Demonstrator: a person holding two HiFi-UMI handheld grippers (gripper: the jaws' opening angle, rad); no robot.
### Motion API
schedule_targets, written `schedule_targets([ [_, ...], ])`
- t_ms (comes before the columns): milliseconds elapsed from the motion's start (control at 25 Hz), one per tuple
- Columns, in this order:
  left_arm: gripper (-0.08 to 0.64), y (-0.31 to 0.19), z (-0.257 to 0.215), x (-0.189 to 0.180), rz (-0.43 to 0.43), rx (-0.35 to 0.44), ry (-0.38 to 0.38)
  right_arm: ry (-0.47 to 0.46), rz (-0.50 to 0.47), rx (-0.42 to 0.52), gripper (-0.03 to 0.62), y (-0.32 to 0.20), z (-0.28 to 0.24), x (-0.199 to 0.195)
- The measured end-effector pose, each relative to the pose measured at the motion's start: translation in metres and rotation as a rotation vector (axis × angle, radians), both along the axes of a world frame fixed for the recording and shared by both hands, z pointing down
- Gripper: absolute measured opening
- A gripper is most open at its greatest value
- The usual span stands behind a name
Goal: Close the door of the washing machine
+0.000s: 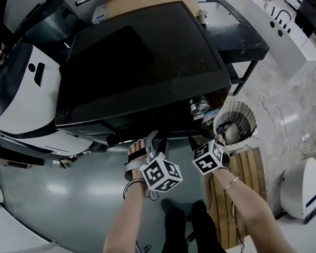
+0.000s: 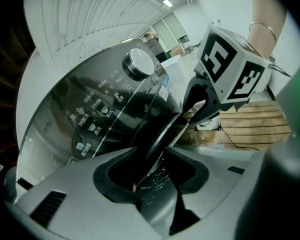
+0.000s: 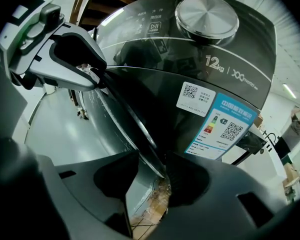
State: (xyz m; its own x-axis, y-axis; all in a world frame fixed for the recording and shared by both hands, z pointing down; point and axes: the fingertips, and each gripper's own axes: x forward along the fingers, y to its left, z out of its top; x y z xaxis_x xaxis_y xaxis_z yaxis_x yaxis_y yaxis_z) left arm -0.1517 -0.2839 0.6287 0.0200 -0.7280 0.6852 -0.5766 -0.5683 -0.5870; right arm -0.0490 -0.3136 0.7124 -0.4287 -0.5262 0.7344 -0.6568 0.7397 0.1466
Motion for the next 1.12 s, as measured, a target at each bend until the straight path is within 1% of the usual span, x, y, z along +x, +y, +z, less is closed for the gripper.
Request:
schedule_targets([
  [240,0.188,-0.003,0.001,-0.001,-0.009,0.002,0.002,0.013,0.002,-0.008,0.181,-0.002,0.002,-0.002],
  [440,0.196,-0.005,0.004,-0.003,-0.038,-0.06,0.056,0.013,-0.034,-0.007,0.184,-0.003,0.002,-0.004],
  [600,0.196,-0.003,0.003,-0.002,-0.044,-0.035,0.042,0.015,-0.035,0.014,0.183,-0.001,0.001,-0.002],
  [760,0.209,0.0,-0.001,-0.003,-0.054,-0.005,0.024,-0.024,0.019,-0.016,0.184,0.003,-0.002,0.004],
  [880,0.209,0.003,-0.003,-0.003,-0.056,0.007,0.01,-0.036,0.04,-0.015,0.179,0.007,-0.006,0.006],
  [1120,0.218,0.014,-0.013,0.005,-0.043,0.027,0.02,-0.063,0.051,-0.007,0.176,0.017,-0.018,0.008],
])
